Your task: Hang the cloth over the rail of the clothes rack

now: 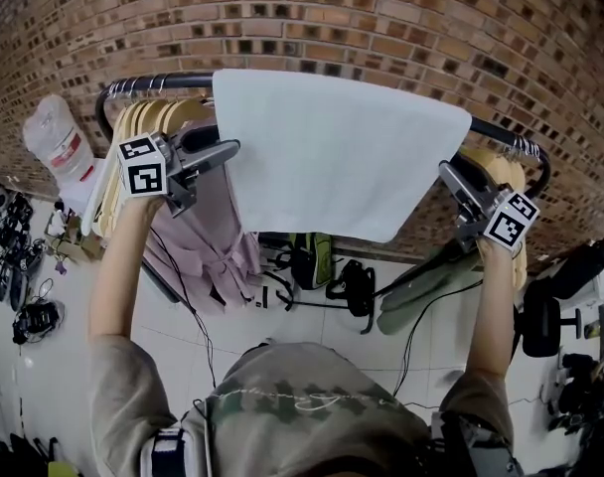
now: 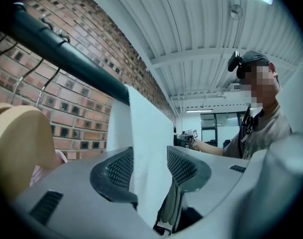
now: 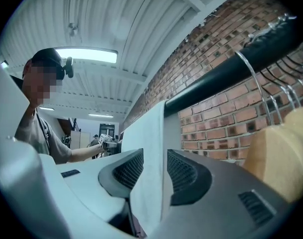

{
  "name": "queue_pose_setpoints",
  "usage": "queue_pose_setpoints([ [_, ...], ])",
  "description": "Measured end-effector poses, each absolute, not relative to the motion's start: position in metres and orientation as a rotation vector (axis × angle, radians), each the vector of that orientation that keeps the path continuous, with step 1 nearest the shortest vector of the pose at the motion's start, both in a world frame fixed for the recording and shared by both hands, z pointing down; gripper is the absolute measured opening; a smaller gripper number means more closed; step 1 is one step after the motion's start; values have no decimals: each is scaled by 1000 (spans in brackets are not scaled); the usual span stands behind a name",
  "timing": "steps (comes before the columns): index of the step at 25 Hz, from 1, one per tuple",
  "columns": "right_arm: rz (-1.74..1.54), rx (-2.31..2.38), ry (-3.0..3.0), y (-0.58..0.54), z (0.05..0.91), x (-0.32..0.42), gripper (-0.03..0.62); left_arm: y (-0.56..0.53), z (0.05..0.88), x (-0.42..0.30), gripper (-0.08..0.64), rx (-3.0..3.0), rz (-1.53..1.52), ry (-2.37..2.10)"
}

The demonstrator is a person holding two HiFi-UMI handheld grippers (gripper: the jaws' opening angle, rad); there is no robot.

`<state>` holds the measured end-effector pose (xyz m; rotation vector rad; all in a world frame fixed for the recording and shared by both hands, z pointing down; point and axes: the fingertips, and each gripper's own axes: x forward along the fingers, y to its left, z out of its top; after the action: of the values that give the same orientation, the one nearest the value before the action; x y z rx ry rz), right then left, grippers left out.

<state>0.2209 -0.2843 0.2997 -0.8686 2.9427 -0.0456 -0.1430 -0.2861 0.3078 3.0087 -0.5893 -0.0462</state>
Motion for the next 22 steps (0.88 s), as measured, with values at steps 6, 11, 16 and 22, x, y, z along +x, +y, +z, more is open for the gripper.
queue_pose_setpoints([
  [6,-68,-886,2967,-279,309,221,161,-289,305,-157,230,3001,-92,-689],
  [11,-35,-923,2957,-277,309,223,161,-279,307,-171,230,2989,-120,-729],
  [16,29,-994,2945,-271,317,230,161,-257,305,-171,229,3084,-157,-704],
  [22,17,-1037,2913,-271,321,234,161,-244,320,-142,127,3166,-12,-613],
])
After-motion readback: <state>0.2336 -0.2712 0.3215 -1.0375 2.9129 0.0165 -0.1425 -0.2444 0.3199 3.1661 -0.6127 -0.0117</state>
